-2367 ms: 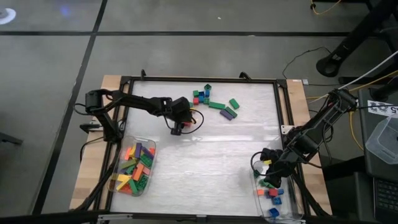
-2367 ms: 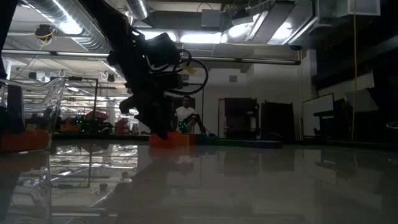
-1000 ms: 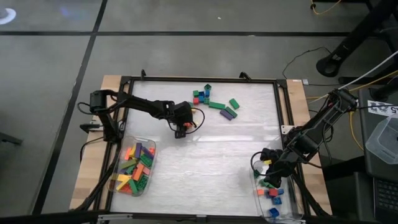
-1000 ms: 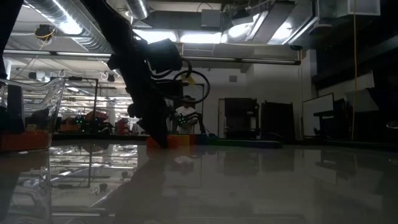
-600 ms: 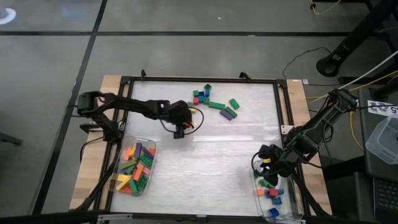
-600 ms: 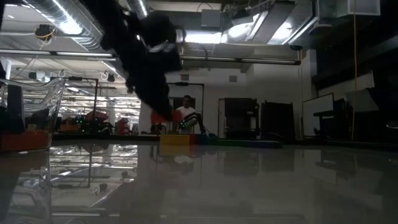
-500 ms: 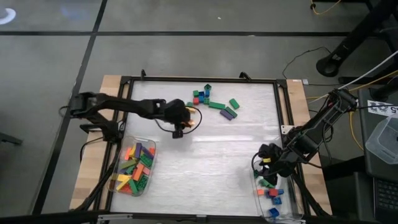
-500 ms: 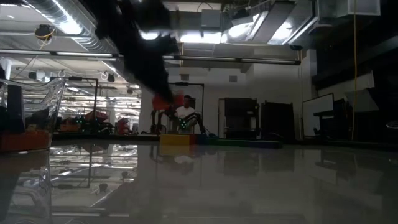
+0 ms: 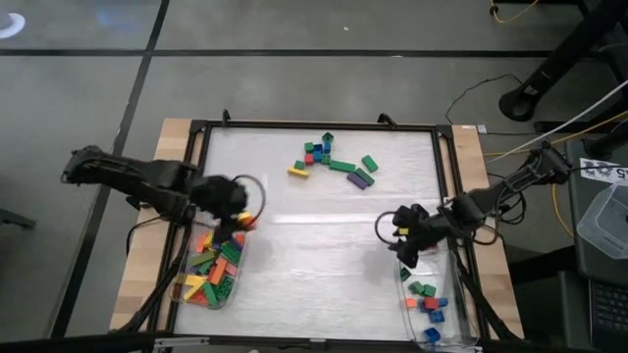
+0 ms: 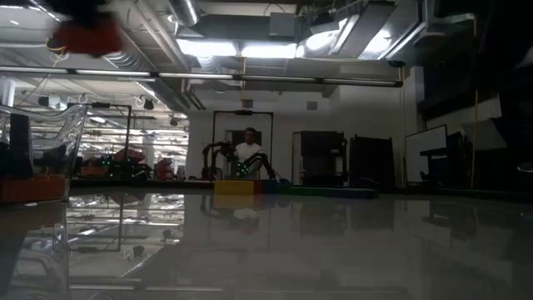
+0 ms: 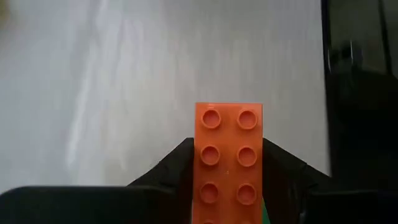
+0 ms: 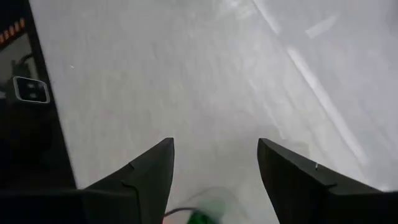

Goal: Sort blocks by size
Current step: Put the large orange game piece into the left transparent bin, then put the large red wooden block into the left transparent bin

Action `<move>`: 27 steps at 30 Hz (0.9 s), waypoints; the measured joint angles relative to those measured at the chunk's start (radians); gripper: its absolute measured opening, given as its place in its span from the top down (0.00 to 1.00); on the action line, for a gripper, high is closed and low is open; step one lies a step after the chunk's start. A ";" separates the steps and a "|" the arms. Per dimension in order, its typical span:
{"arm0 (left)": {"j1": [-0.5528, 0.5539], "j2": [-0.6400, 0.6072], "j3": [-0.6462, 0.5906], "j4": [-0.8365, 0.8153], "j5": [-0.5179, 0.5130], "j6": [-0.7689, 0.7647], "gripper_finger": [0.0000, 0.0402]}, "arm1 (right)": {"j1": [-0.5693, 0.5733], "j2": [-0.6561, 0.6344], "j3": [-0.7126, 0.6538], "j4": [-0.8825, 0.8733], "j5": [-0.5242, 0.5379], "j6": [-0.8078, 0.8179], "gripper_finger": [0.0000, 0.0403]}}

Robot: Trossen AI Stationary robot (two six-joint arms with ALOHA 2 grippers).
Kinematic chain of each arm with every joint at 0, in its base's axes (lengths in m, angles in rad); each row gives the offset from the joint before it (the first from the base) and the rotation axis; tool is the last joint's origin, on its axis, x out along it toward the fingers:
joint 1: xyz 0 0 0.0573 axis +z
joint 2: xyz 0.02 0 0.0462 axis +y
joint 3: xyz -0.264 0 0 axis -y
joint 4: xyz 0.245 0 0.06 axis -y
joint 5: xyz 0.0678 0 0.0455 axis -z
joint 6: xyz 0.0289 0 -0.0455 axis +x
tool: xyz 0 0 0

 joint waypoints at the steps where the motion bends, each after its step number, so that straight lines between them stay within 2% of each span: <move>1: -0.034 -0.017 0.000 -0.052 0.001 -0.057 0.68 | -0.019 0.000 0.000 -0.001 -0.014 -0.029 0.43; 6: -0.153 -0.057 0.000 -0.229 -0.002 -0.392 0.60 | -0.092 0.000 0.000 -0.024 -0.065 -0.101 0.43; 9: -0.192 -0.051 -0.006 -0.269 -0.004 -0.524 0.56 | -0.130 0.000 0.000 -0.089 -0.092 -0.104 0.43; 19: -0.236 -0.022 -0.088 -0.255 -0.008 -0.594 0.51 | -0.273 0.000 0.000 -0.452 -0.129 -0.105 0.44; 23: -0.236 -0.019 -0.129 -0.255 -0.008 -0.637 0.51 | -0.337 0.000 0.000 -0.545 -0.148 -0.132 0.51; 27: -0.236 -0.019 -0.155 -0.253 -0.008 -0.669 0.51 | -0.374 0.000 0.000 -0.545 -0.175 -0.172 0.63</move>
